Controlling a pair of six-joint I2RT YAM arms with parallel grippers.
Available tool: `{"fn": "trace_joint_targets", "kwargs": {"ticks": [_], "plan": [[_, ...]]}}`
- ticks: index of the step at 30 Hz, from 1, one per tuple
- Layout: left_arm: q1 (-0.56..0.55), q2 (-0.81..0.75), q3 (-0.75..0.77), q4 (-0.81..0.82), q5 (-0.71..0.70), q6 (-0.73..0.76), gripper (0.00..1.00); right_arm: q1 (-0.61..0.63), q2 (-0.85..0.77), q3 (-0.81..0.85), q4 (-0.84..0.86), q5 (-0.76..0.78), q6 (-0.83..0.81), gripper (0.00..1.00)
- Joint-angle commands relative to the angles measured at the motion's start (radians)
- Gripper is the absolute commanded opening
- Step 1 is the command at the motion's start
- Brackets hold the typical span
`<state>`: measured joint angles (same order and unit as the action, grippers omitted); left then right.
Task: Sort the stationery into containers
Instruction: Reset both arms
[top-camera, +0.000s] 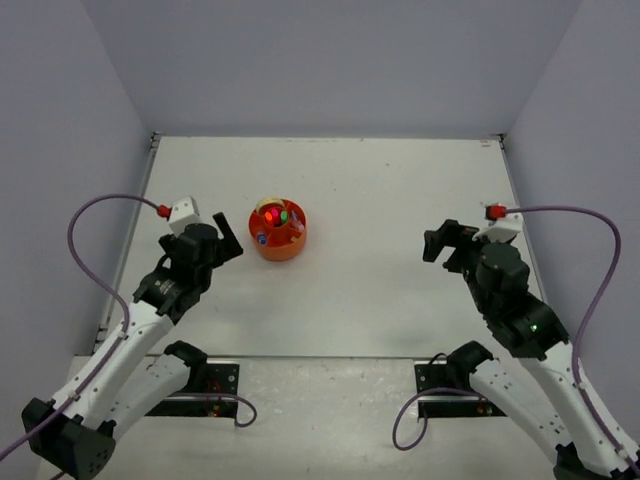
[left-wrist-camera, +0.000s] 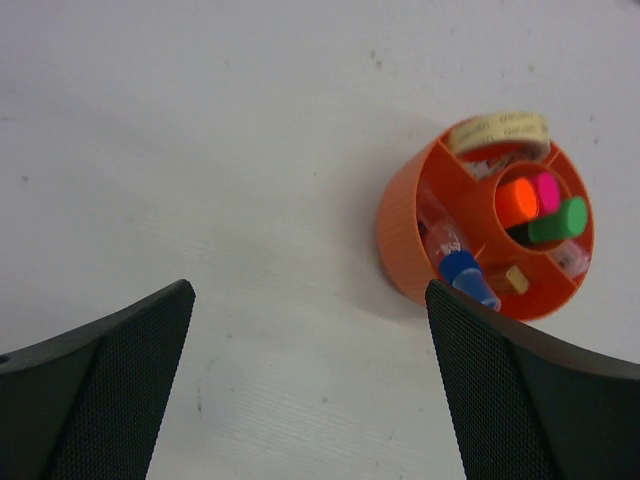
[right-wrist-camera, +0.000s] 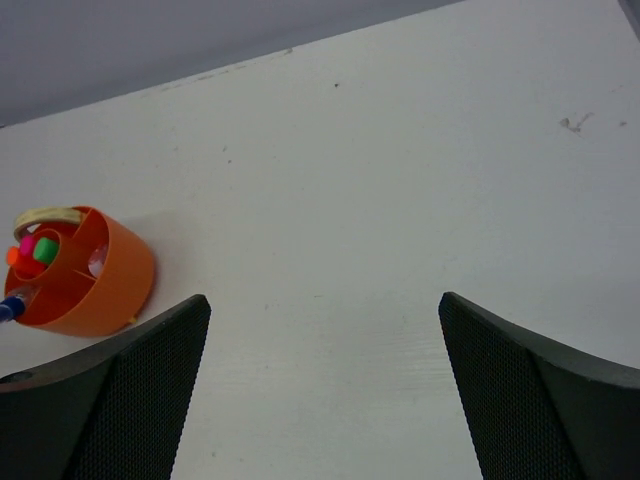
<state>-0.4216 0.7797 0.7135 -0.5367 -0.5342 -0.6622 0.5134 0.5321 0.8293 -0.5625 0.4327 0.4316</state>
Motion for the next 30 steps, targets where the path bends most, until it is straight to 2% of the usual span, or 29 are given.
{"fn": "trace_joint_targets", "kwargs": {"ticks": [1,3,8,10,13,16,30], "plan": [[0.152,-0.099,0.151,-0.007,0.066,0.162,1.00,-0.026,-0.076,0.075,-0.107,-0.066,0.003,0.99],[0.170,-0.133,0.189,-0.050,0.062,0.218,1.00,-0.026,-0.072,0.134,-0.219,-0.046,-0.013,0.99],[0.170,-0.246,0.203,-0.114,0.063,0.388,1.00,-0.026,-0.068,0.212,-0.376,0.056,-0.004,0.99],[0.166,-0.282,0.190,-0.105,0.108,0.428,1.00,-0.024,-0.093,0.214,-0.379,0.063,0.000,0.99],[0.165,-0.399,0.119,-0.002,0.233,0.498,1.00,-0.024,-0.153,0.182,-0.333,-0.009,-0.032,0.99],[0.165,-0.489,0.080,0.030,0.253,0.513,1.00,-0.024,-0.191,0.145,-0.308,-0.042,-0.049,0.99],[0.165,-0.527,0.064,-0.007,0.176,0.484,1.00,-0.024,-0.197,0.094,-0.291,-0.028,-0.045,0.99]]}}
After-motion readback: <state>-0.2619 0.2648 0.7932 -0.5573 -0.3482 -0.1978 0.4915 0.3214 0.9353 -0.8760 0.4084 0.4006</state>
